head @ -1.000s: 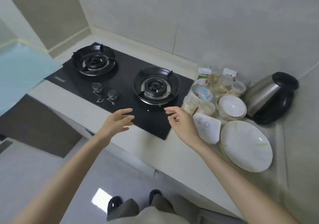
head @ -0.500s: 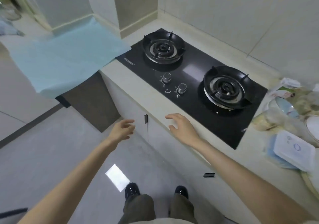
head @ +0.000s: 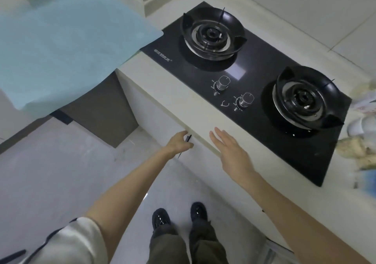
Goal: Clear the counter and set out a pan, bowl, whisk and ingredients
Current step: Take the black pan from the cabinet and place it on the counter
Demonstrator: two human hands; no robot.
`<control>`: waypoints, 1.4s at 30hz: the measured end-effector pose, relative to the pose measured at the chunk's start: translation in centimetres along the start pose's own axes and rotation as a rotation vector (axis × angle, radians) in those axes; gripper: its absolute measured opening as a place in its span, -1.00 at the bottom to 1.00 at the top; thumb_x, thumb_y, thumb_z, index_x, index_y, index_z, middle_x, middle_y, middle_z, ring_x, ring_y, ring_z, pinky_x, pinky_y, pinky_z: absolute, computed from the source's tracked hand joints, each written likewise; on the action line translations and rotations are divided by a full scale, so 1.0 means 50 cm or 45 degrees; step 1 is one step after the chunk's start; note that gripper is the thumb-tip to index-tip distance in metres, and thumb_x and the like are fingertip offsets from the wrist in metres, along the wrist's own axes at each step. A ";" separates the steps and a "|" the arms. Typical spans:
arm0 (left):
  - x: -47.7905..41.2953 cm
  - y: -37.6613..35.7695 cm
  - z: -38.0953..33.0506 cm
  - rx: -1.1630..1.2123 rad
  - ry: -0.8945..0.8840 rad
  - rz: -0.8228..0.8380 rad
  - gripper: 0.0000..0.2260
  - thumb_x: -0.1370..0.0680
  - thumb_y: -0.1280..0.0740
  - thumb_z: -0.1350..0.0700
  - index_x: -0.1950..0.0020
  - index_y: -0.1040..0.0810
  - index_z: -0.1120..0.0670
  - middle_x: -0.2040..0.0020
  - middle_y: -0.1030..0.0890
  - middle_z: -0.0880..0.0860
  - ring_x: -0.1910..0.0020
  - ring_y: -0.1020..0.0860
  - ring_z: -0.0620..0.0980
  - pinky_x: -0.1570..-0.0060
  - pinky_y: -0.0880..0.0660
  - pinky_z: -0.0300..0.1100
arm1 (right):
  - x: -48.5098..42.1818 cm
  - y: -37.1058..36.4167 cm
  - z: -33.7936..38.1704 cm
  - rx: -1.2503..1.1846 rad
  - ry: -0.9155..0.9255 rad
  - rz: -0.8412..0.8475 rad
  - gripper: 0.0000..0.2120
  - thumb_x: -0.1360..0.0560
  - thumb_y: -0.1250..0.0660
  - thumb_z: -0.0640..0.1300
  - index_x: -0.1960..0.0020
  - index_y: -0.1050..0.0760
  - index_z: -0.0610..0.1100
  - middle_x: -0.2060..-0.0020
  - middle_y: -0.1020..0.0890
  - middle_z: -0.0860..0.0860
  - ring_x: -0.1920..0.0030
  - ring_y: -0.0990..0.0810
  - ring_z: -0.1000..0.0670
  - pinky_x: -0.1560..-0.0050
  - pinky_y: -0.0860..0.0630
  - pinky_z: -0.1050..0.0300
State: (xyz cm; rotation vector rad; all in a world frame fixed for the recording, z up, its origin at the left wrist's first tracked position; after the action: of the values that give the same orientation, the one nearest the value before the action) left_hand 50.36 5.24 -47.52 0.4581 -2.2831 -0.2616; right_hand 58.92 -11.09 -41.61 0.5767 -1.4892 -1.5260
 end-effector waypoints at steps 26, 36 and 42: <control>0.177 0.043 0.301 -0.442 0.123 -0.591 -0.50 -0.49 -0.18 -0.33 -0.24 -0.39 -0.01 -0.14 -0.55 0.07 -0.15 -0.48 0.07 -0.04 -0.40 -0.08 | -0.033 -0.108 0.206 0.056 0.589 0.114 -0.27 -0.50 -0.22 -0.44 -0.56 0.00 -0.11 -0.56 0.04 0.02 -0.56 0.12 -0.01 -0.45 0.22 0.14; 0.221 0.164 0.416 -0.388 0.132 -0.710 -0.64 -0.55 -0.13 -0.24 -0.05 -0.45 0.03 0.07 -0.55 0.10 -0.11 -0.43 0.04 0.12 -0.37 -0.11 | -0.148 -0.155 0.414 0.150 0.686 0.476 -0.27 -0.57 -0.21 -0.26 -0.57 0.15 -0.05 -0.56 0.10 0.06 -0.56 0.15 -0.05 -0.51 0.10 -0.09; 0.234 0.309 0.487 -0.485 0.144 -0.749 -0.71 -0.51 -0.22 -0.13 0.04 -0.46 0.09 0.21 -0.49 0.05 0.07 -0.43 0.06 0.22 -0.24 -0.14 | -0.202 -0.188 0.557 0.124 0.646 0.458 -0.26 -0.57 -0.22 -0.21 -0.57 0.17 -0.04 -0.56 0.10 0.08 -0.56 0.13 -0.05 -0.50 0.05 -0.15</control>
State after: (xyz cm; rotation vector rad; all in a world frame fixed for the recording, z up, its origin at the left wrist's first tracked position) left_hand 21.30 15.70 -51.23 0.9051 -1.8797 -0.9175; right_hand 38.18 11.00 -48.51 0.6538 -1.1945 -0.9444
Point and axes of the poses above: each hand's wrist, its own x-axis away from the middle knuckle, its own y-axis out of the back of the hand, z = x × y, the point moved 2 cm from there along -x, towards the middle knuckle
